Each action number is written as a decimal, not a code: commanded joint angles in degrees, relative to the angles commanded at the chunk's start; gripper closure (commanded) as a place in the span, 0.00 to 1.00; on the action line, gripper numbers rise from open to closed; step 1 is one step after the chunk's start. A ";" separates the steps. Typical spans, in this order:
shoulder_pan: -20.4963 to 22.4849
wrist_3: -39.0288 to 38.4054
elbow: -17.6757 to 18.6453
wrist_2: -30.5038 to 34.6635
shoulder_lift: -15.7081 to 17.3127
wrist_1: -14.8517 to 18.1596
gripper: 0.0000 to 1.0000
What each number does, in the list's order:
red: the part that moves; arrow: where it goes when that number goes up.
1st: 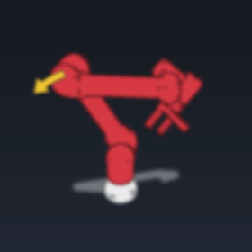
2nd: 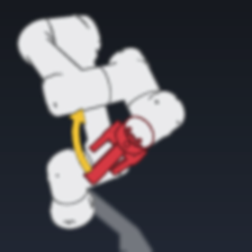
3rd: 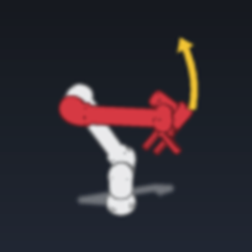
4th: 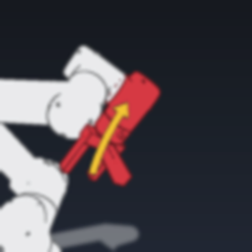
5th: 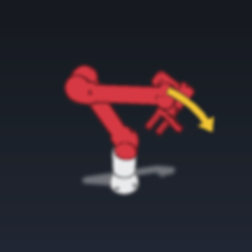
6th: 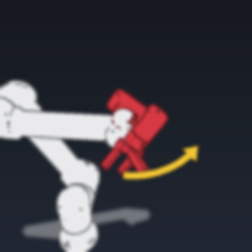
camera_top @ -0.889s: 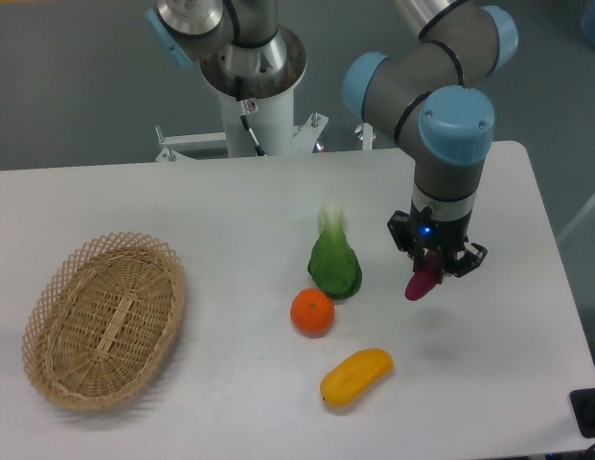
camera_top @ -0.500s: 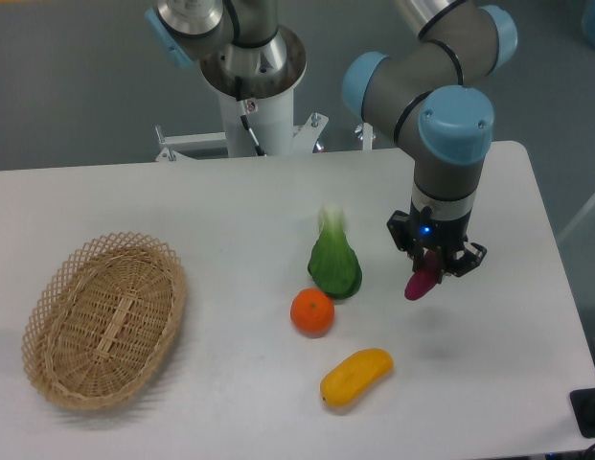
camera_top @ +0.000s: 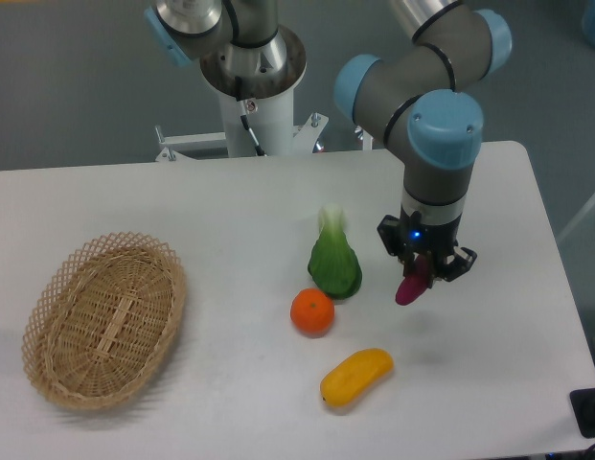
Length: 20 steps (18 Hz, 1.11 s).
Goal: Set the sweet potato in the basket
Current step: 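Carry the held sweet potato over the orange toward the wicker basket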
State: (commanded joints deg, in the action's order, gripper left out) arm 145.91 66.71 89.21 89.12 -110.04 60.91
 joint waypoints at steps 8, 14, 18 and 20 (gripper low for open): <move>-9.31 -6.85 0.53 -0.27 -0.18 -0.18 0.89; -17.74 -13.17 0.97 -0.27 -0.88 -0.44 0.89; -24.17 -18.97 0.88 -0.44 -2.37 -0.70 0.89; -26.80 -20.39 0.97 -1.75 -2.72 -0.70 0.89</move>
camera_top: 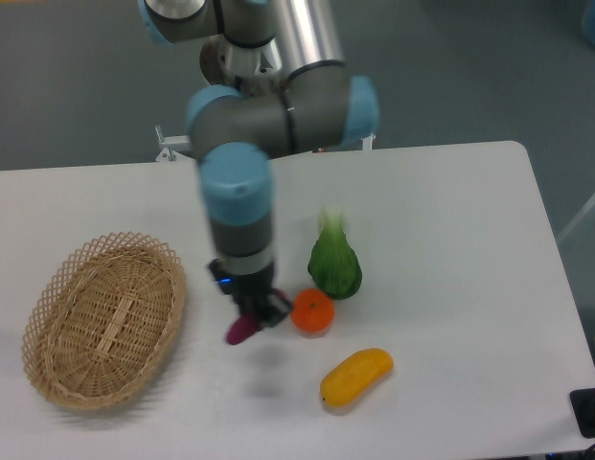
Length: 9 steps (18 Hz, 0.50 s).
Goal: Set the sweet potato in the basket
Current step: 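Carry the held sweet potato over the orange toward the wicker basket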
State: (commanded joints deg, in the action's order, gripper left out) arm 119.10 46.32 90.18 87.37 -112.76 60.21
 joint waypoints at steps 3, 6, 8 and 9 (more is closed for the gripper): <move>-3.34 -1.49 0.18 -2.20 -0.26 0.09 0.89; -6.33 -4.04 0.62 -2.38 -1.40 0.09 0.89; -7.56 -4.31 0.79 -2.38 -2.20 0.00 0.88; -7.83 -4.31 0.70 -2.38 -2.63 0.00 0.85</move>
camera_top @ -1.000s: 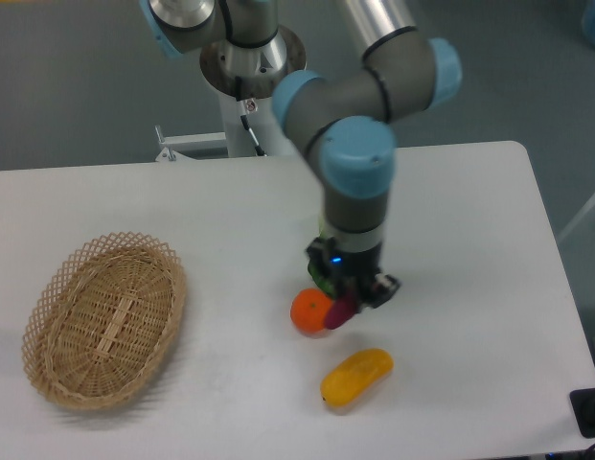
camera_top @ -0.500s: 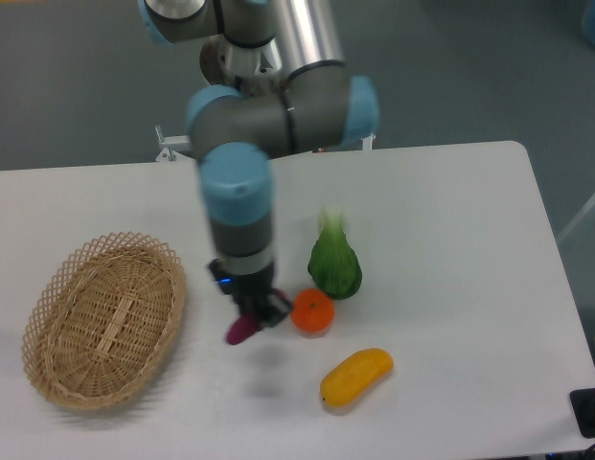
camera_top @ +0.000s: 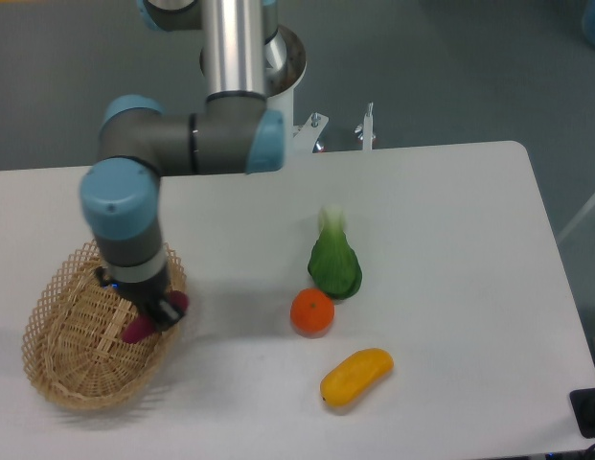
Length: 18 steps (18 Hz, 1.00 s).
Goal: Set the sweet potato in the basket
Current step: 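Carry the held sweet potato over the orange toward the wicker basket, then lower the sweet potato into the basket and open the gripper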
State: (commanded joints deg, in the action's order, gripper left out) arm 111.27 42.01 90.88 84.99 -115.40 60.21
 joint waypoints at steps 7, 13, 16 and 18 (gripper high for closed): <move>-3.08 -1.76 0.00 0.17 -2.37 -0.78 0.51; -3.43 -2.20 0.00 0.26 -2.73 -3.78 0.00; -3.43 -2.11 0.44 0.88 -1.59 -3.69 0.00; -3.17 -2.02 1.05 1.58 -0.80 -3.69 0.00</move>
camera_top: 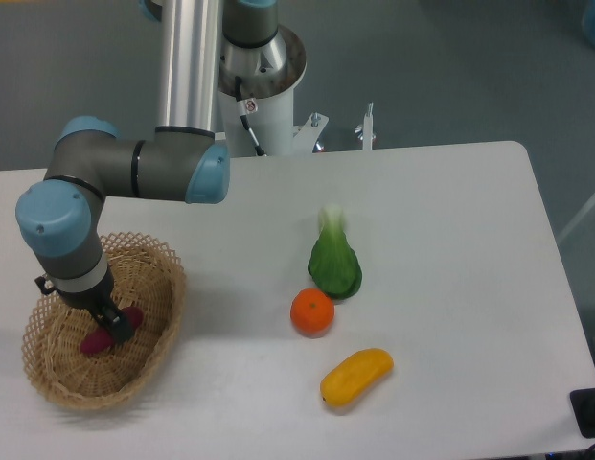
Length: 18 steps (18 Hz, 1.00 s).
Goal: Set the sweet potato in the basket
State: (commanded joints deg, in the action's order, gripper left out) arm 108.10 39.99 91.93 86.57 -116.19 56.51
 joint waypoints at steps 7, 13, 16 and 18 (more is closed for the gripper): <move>8.42 2.19 2.11 1.59 5.27 0.53 0.00; 17.12 9.48 1.23 1.50 5.98 0.70 0.00; 21.35 14.22 2.37 1.15 7.56 0.96 0.00; 24.16 17.12 2.73 1.23 8.09 3.59 0.00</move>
State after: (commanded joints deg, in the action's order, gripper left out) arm 132.26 57.11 94.66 87.80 -108.11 60.10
